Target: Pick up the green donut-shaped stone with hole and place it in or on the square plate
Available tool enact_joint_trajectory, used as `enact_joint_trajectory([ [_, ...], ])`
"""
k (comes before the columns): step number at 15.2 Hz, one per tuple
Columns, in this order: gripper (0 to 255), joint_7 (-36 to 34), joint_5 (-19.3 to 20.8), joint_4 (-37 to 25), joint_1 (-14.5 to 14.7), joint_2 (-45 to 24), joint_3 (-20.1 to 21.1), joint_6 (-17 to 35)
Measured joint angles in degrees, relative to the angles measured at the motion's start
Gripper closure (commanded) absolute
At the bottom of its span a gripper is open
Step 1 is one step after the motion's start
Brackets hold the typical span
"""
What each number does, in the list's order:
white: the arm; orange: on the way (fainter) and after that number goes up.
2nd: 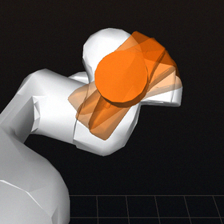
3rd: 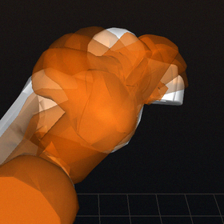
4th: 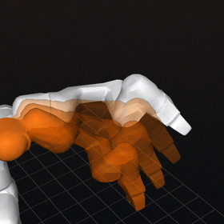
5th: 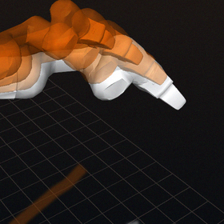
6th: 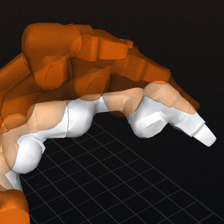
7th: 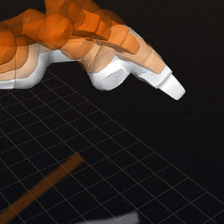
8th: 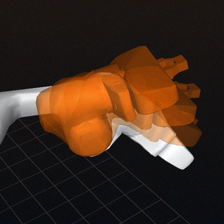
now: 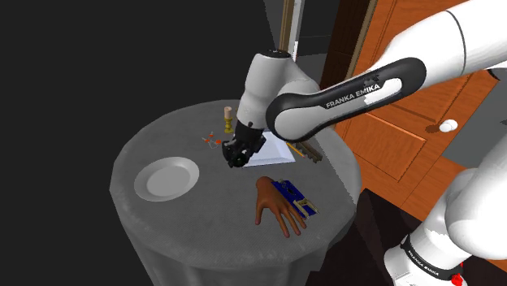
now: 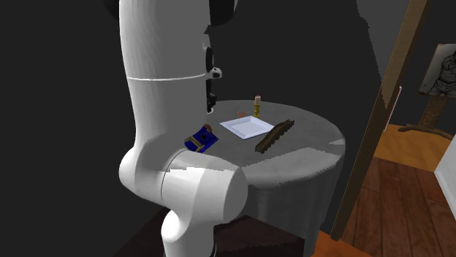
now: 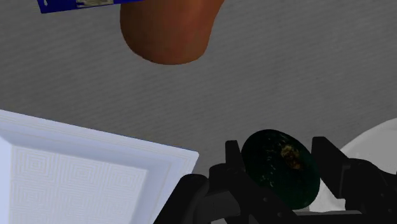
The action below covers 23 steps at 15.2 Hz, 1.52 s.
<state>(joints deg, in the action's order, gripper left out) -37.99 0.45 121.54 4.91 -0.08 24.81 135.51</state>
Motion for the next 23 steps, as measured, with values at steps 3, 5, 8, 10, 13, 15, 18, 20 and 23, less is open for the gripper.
enact_joint_trajectory([
  [3, 255, 5.01, -1.68, 1.09, -2.0, 0.53, -2.01, 0.57],
  [5, 255, 8.22, -2.47, 0.94, -3.33, 0.32, -3.37, 0.55],
  [8, 255, 13.35, -3.76, 0.64, -5.46, -0.08, -5.54, 0.46],
  [10, 255, 16.46, -4.45, -0.08, -6.8, -0.59, -6.87, 0.09],
  [13, 255, 20.3, -4.9, -2.06, -8.59, -2.29, -8.57, -0.48],
  [15, 255, 23.37, -5.34, -4.0, -10.09, -3.66, -9.88, -1.29],
  [18, 255, 25.26, -5.62, -3.63, -10.92, -4.84, -10.58, 0.06],
  [20, 255, 25.54, -5.55, -3.03, -10.99, -5.61, -10.67, 1.4],
  [23, 255, 25.54, -5.35, -1.92, -10.9, -6.75, -10.67, 3.62],
])
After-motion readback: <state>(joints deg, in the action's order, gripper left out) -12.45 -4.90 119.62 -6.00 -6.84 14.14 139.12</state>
